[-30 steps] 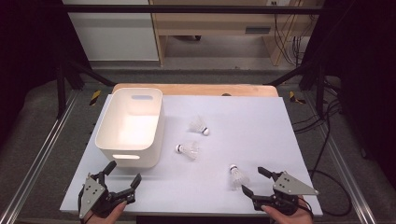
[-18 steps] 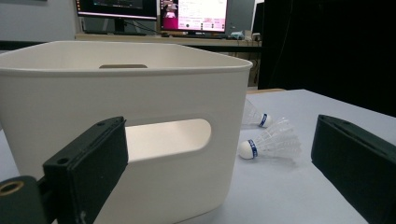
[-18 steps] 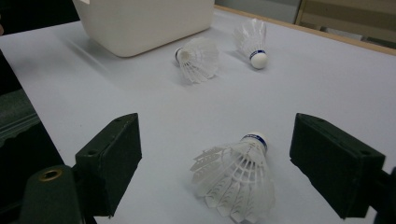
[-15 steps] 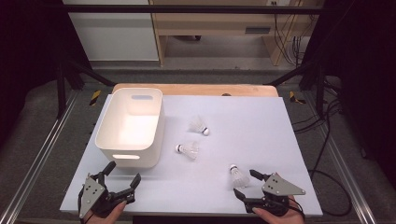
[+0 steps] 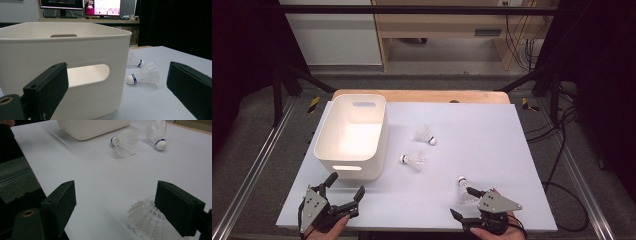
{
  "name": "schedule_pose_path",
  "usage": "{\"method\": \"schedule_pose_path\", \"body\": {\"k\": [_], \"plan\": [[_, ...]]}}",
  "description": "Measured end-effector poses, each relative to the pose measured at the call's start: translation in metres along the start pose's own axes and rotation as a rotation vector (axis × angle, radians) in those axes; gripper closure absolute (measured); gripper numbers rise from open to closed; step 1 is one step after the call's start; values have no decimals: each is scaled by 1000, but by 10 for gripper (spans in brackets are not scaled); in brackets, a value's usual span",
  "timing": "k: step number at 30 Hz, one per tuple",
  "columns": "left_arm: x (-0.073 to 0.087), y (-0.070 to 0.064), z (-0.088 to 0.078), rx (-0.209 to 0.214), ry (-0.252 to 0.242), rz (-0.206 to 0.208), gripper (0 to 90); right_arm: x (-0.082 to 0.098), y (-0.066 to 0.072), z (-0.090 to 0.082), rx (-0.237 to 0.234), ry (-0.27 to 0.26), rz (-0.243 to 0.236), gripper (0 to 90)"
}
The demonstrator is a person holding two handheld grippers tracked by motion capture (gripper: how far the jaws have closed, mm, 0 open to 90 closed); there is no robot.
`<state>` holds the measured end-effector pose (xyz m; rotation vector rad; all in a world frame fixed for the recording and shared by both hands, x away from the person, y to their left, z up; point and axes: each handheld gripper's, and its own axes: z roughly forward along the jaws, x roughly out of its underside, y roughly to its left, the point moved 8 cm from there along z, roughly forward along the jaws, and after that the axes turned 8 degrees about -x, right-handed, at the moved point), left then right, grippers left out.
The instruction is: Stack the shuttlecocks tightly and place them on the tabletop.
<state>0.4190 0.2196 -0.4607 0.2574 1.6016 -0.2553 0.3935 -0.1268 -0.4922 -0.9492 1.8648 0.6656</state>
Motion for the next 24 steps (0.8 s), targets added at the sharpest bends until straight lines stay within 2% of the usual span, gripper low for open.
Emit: {"method": "schedule_pose_path", "body": {"k": [15,16,20,24], "plan": [[0,5,0,-5,-5,-18,30,19,3,7,10,67,43,201],[-1,5,0,-4,-7,-18,30,25,2,11,20,82,52,200],[1,4,1,-1,0,-4,30,32,-2,15,37,91,67,200],[0,3,1,1,-5,-4,30,38,-8,19,73,105,109,200]]}}
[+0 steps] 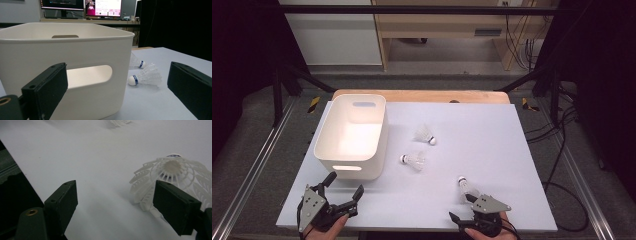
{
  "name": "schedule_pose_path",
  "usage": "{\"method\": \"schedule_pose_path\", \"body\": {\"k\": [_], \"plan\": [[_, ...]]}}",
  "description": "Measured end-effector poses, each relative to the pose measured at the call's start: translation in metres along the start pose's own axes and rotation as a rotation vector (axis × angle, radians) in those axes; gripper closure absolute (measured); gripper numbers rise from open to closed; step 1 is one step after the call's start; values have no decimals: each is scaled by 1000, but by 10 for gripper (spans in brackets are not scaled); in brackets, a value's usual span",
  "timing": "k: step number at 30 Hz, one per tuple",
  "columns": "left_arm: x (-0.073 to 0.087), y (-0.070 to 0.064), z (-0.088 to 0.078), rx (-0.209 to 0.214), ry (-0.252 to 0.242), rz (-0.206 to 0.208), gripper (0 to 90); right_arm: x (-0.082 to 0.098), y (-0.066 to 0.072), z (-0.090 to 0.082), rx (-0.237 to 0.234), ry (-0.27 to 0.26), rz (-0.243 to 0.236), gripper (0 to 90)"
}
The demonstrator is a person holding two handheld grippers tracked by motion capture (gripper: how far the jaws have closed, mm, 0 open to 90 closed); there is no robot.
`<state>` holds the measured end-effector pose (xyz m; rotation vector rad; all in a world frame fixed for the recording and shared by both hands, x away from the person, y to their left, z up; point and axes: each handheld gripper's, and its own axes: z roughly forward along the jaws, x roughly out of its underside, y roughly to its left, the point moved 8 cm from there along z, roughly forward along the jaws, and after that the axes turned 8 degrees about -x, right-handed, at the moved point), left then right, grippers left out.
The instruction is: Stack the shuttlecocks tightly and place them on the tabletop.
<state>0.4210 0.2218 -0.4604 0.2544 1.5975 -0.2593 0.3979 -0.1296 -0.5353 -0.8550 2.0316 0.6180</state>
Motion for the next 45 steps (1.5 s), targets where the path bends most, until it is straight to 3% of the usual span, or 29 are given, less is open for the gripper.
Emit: {"method": "schedule_pose_path", "body": {"k": [18,19,30,33,41,45], "plan": [[1,1,0,-2,3,11,34,-10,-16,18,111,-16,77,285],[0,1,0,-2,2,11,35,-11,-17,19,119,-20,94,324],[-1,2,-1,-9,-5,12,44,-12,-21,17,147,-21,87,457],[-1,3,-1,-12,-5,10,44,-13,-24,13,162,-26,91,566],[-1,2,-1,-11,-5,10,44,-10,-28,9,177,-26,101,670],[-1,4,-1,-16,-3,11,45,-11,-30,7,182,-31,103,775]]}}
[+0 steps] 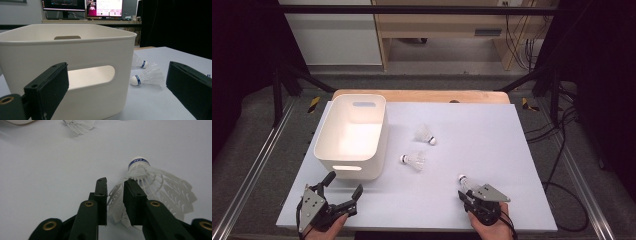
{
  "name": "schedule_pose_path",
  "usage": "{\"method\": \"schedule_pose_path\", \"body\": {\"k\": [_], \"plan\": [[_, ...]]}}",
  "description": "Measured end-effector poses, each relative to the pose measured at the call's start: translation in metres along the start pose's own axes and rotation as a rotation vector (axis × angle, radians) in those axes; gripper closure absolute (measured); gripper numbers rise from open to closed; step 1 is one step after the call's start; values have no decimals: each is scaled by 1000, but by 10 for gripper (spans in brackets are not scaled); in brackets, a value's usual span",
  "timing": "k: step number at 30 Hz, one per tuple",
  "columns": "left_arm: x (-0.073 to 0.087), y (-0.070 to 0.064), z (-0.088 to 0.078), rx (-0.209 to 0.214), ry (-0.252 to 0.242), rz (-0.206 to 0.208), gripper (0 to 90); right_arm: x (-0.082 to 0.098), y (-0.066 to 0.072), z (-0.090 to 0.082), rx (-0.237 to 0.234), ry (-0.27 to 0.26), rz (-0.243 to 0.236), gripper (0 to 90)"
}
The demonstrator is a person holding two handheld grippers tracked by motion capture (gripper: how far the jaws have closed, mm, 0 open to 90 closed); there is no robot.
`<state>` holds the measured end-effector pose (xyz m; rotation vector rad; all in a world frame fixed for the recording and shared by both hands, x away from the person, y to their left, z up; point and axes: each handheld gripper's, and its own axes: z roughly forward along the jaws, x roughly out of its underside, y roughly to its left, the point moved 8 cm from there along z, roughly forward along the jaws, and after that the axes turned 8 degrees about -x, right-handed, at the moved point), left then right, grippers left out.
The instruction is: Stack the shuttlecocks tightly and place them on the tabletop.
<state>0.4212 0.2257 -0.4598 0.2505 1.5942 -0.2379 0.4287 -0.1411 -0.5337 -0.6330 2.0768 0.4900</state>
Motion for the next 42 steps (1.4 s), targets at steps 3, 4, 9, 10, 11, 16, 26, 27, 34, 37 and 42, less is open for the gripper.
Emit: {"method": "schedule_pose_path", "body": {"k": [3,4,9,10,11,16,26,27,34,37,42], "plan": [[0,0,0,-2,-2,-6,46,-1,-2,-1,12,-6,-16,841],[0,1,0,-3,1,-3,47,-1,-5,-3,17,-13,-21,884],[0,1,0,-7,4,-3,50,-5,-6,-6,7,-40,-20,900],[0,2,0,-8,3,-1,50,-6,-6,-7,6,-47,-25,900],[0,2,0,-10,3,-1,50,-6,-6,-7,6,-47,-25,900],[1,2,0,-12,5,-2,51,-13,-4,-11,-6,-77,-38,900],[1,1,0,-9,6,-2,51,-39,-6,-11,-40,-95,-81,900],[1,2,0,-10,5,-3,51,-45,-5,-8,-50,-96,-90,900],[1,2,0,-9,5,-6,51,-61,-3,5,-90,-88,-95,900],[0,2,0,-8,2,-7,51,-75,-1,13,-120,-87,-104,900],[0,3,-1,-9,3,-10,51,-88,-1,20,-133,-84,-112,900]]}}
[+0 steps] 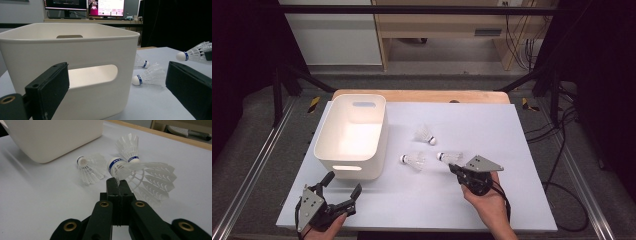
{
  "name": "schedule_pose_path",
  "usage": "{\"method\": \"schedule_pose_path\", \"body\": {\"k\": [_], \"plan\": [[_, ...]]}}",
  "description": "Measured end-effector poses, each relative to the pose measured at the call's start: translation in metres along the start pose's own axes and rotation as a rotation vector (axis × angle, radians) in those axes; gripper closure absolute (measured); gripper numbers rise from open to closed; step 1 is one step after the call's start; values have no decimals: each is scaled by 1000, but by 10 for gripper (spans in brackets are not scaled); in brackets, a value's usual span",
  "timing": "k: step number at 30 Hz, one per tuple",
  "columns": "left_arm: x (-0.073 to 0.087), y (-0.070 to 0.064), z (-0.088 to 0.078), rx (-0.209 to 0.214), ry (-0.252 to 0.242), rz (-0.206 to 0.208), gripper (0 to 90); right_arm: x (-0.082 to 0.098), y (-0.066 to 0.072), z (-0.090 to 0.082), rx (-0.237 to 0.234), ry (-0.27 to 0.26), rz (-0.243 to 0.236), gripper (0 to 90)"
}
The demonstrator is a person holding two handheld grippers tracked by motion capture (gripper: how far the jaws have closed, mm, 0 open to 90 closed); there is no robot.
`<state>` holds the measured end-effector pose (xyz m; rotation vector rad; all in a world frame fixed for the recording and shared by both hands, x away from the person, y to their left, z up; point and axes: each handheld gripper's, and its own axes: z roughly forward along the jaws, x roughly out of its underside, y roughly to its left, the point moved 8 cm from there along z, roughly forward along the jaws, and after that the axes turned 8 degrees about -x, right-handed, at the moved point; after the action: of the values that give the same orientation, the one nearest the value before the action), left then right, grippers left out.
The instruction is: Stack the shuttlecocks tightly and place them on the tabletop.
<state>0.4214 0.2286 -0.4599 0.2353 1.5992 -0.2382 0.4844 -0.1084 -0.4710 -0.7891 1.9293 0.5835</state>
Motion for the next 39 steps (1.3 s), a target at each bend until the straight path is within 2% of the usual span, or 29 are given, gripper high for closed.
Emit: {"method": "schedule_pose_path", "body": {"k": [8,23,39], "plan": [[0,0,0,2,-2,-3,51,-10,-4,10,-12,0,0,900],[0,0,-1,3,-3,2,51,-11,-1,31,-52,34,-4,900],[0,-2,1,10,1,1,51,1,-6,46,-45,77,-1,900]]}}
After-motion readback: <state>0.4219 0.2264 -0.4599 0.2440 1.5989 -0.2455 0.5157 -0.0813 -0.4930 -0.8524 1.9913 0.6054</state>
